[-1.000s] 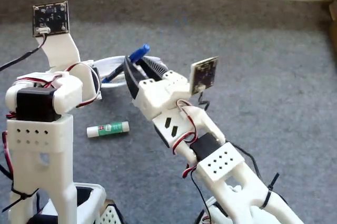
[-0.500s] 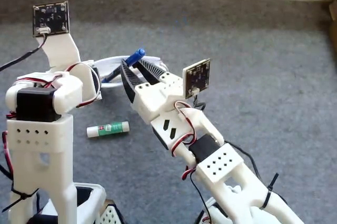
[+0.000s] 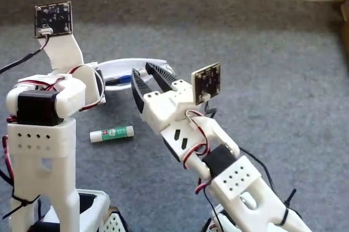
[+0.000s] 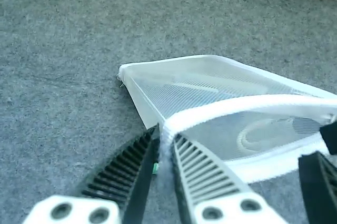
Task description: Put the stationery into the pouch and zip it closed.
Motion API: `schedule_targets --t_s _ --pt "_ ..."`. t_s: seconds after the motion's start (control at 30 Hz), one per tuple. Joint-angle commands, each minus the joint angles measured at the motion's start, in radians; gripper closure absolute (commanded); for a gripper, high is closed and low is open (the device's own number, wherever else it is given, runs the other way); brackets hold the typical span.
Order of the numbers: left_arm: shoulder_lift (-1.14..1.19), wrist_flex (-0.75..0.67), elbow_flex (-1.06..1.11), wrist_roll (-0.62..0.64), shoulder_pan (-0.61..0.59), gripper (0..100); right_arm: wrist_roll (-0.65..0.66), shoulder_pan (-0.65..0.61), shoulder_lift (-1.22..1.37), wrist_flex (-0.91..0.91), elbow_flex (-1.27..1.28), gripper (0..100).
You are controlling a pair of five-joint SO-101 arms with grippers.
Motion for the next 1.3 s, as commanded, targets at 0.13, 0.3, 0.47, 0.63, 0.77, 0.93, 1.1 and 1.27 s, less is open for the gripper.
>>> schedule_targets --t_s 0.13,0.3,0.47,0.63,0.77,0.93,1.1,1.27 --pt "-0.021 -0.005 -0.018 -0.011 -0.038 99 0.011 -0.059 -0.163 0.334 -0.148 87.2" --pt "-0.021 -0.005 -0.022 -0.009 -0.133 99 0.011 -0.071 -0.163 0.507 -0.249 87.2" --pt "-0.021 -0.017 -0.025 -0.003 -0.202 99 0.014 -0.071 -0.160 0.625 -0.321 87.2" --pt "-0.021 -0.034 -0.024 -0.002 -0.272 99 0.123 -0.071 -0.157 0.714 -0.355 87.2" --pt "-0.021 -0.038 -0.025 0.000 -0.325 99 0.147 -0.073 -0.064 0.769 -0.389 87.2" --pt "-0.021 -0.057 -0.024 0.018 -0.397 99 0.241 -0.143 0.142 0.845 -0.423 87.2" --pt "-0.021 -0.057 -0.021 0.018 -0.421 99 0.371 -0.237 0.302 0.848 -0.417 87.2" --pt "-0.021 -0.075 -0.016 0.018 -0.455 99 0.460 -0.268 0.453 0.843 -0.423 86.8"
